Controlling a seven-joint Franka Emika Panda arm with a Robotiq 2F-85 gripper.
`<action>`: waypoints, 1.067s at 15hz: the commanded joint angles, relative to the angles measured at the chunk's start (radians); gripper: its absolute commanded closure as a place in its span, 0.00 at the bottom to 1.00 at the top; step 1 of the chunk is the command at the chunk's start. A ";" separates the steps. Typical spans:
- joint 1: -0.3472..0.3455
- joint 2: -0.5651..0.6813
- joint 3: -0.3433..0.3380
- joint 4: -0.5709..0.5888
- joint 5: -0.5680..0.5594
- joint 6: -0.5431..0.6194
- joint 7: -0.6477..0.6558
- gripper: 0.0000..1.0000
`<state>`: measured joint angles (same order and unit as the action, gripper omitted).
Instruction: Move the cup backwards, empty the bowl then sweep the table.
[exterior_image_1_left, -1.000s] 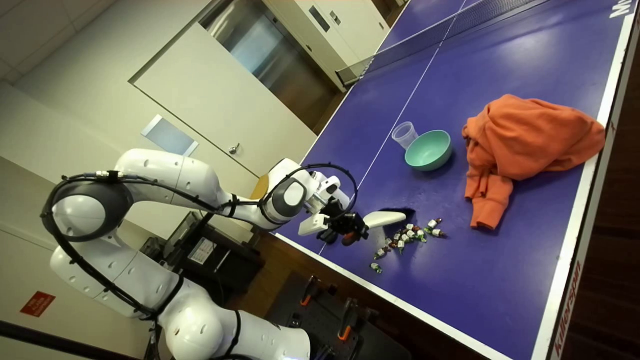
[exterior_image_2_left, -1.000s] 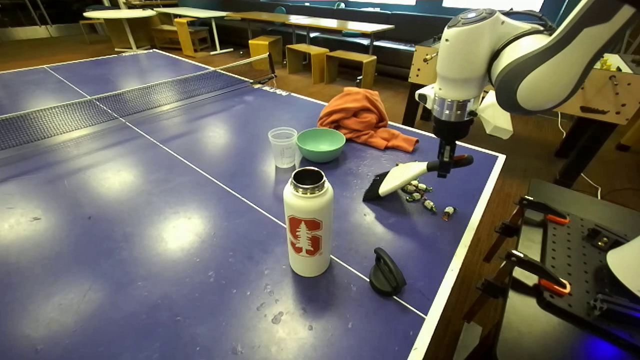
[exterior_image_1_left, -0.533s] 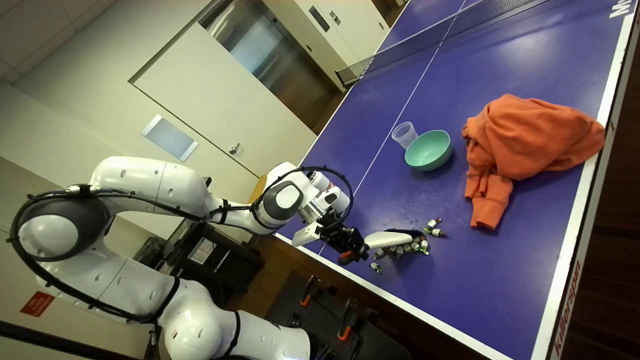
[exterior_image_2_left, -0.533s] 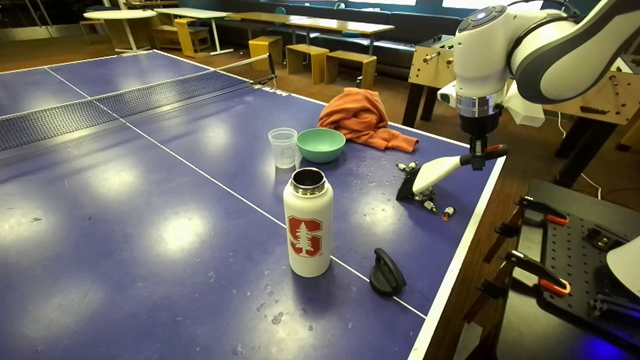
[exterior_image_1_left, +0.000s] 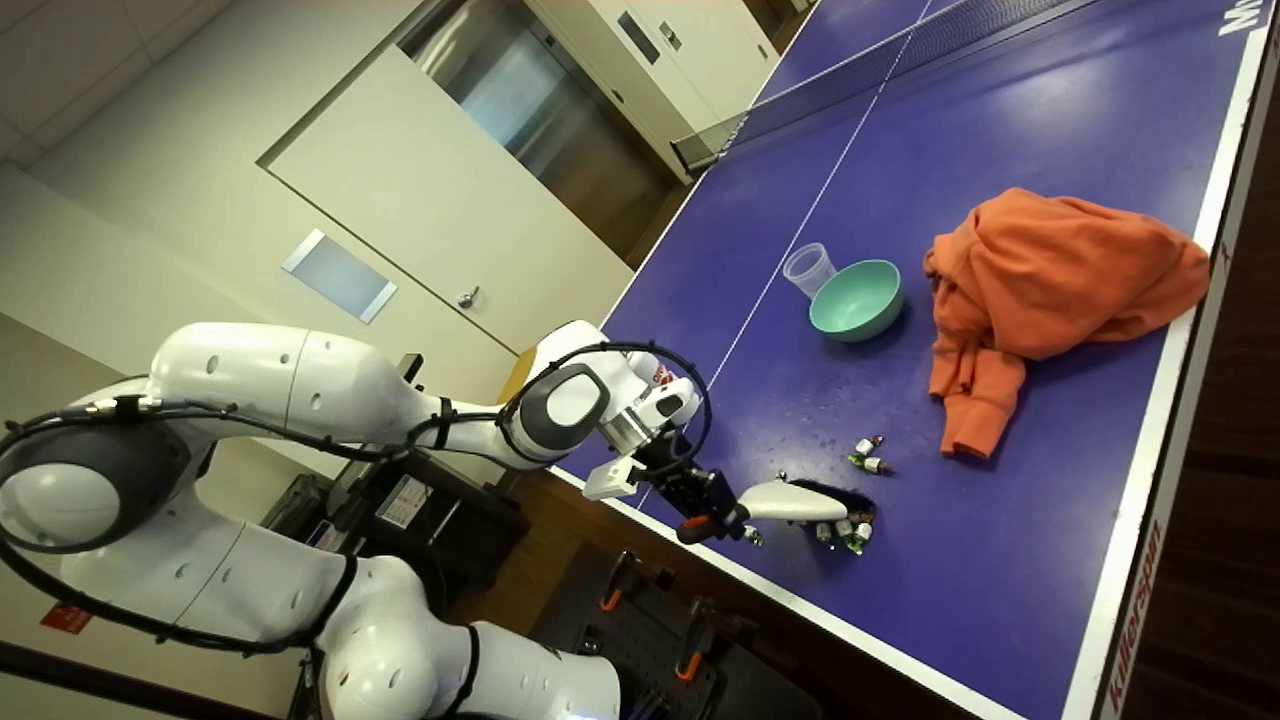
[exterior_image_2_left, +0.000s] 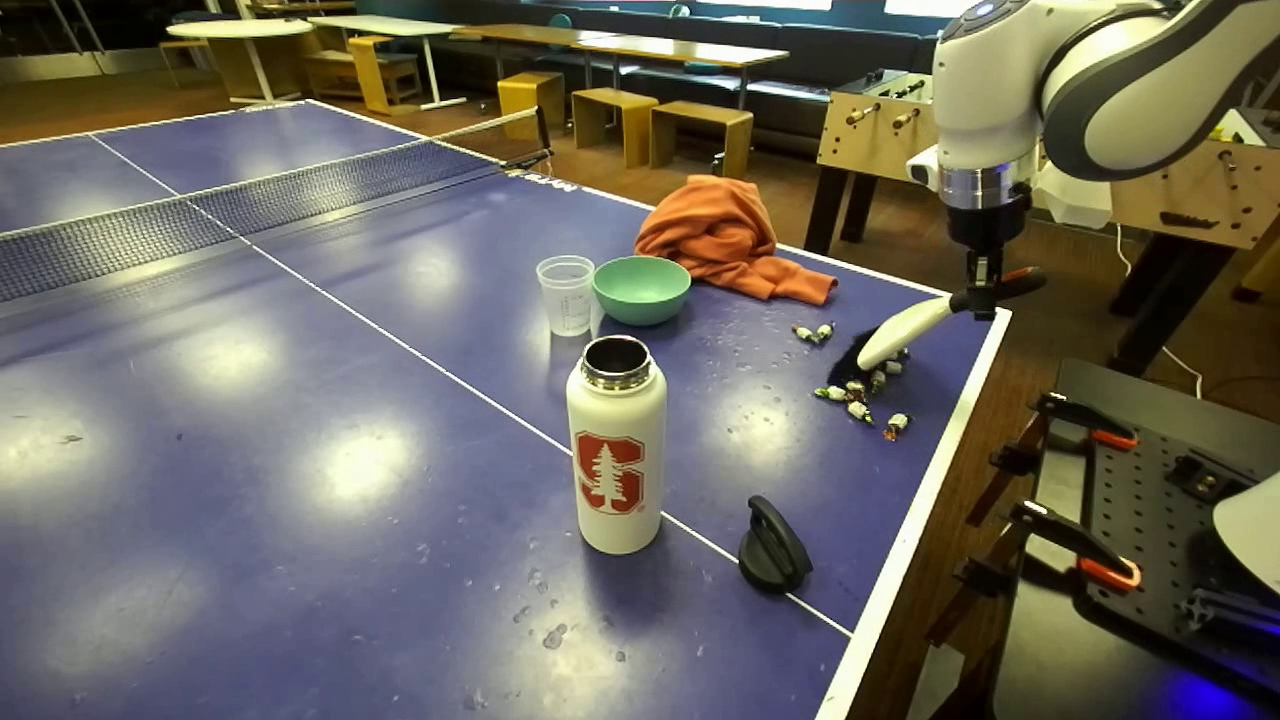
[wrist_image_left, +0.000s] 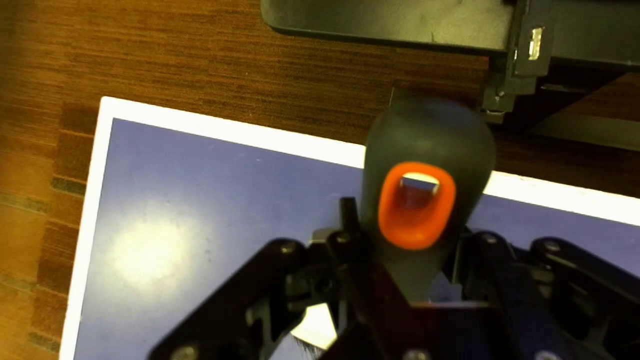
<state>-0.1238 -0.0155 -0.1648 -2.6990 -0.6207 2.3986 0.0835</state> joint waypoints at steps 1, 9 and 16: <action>-0.014 -0.077 0.005 -0.025 0.056 0.022 0.004 0.87; -0.020 -0.207 0.034 -0.037 0.102 0.115 0.087 0.87; -0.058 -0.170 0.118 -0.006 -0.017 0.314 0.255 0.87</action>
<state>-0.1330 -0.1908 -0.1063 -2.7105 -0.5387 2.6492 0.2398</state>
